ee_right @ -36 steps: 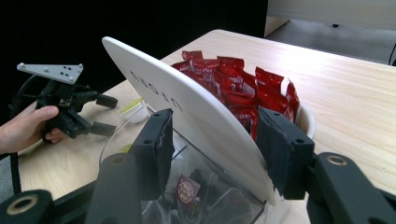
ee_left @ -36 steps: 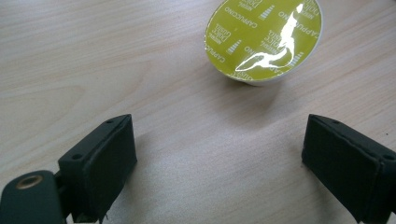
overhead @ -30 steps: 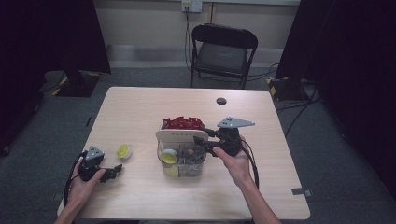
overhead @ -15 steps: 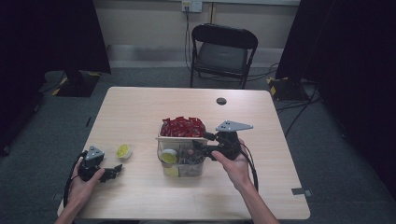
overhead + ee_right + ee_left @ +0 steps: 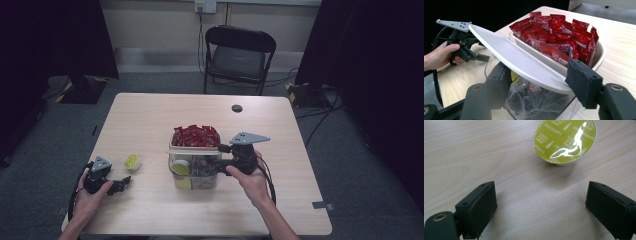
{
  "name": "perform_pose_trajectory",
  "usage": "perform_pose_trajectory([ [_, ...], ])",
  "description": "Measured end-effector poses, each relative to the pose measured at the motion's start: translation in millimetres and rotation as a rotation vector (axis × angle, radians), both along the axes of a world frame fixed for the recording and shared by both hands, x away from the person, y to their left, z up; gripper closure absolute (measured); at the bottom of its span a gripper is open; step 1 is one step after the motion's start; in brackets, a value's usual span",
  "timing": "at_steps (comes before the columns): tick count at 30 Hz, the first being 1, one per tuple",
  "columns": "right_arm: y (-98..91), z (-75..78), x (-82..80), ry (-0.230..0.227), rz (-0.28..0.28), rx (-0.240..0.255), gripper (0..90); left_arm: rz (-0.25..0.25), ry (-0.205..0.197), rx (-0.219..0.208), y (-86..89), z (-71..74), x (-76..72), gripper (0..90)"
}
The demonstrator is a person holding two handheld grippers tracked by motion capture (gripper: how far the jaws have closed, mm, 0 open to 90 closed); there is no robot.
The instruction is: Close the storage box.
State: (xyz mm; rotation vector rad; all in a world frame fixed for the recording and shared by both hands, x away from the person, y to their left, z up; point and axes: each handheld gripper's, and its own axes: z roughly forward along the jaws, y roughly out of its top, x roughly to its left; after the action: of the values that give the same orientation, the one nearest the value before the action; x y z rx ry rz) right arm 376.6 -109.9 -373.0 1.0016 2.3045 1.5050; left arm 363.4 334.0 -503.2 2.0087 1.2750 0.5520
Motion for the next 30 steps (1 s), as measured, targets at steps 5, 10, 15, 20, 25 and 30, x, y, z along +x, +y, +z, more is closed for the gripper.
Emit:
perform_pose_trajectory([
  [5, 1.7, 0.4, -4.4, -0.003, 0.006, -0.005, 34.0, -0.004, 0.002, 0.006, 0.4, 0.2, 0.0, 9.4],
  [10, 3.0, -0.5, -7.4, -0.010, 0.003, -0.020, 32.6, 0.000, 0.001, 0.000, 0.1, 0.0, 0.0, 9.4],
  [15, 5.9, -2.5, -10.4, -0.013, 0.001, -0.023, 26.5, -0.004, 0.002, 0.007, 0.5, 0.3, 0.0, 9.4],
  [20, 7.4, -4.9, -13.0, -0.025, -0.009, -0.030, 24.3, -0.004, 0.002, 0.005, 0.4, 0.2, 0.0, 9.4],
  [25, 7.6, -6.1, -15.9, -0.041, -0.014, -0.045, 24.1, -0.004, 0.002, 0.006, 0.4, 0.3, 0.0, 9.4],
  [30, 8.0, -6.1, -17.6, -0.045, -0.017, -0.049, 22.6, -0.004, 0.002, 0.005, 0.4, 0.2, 0.0, 9.4],
])
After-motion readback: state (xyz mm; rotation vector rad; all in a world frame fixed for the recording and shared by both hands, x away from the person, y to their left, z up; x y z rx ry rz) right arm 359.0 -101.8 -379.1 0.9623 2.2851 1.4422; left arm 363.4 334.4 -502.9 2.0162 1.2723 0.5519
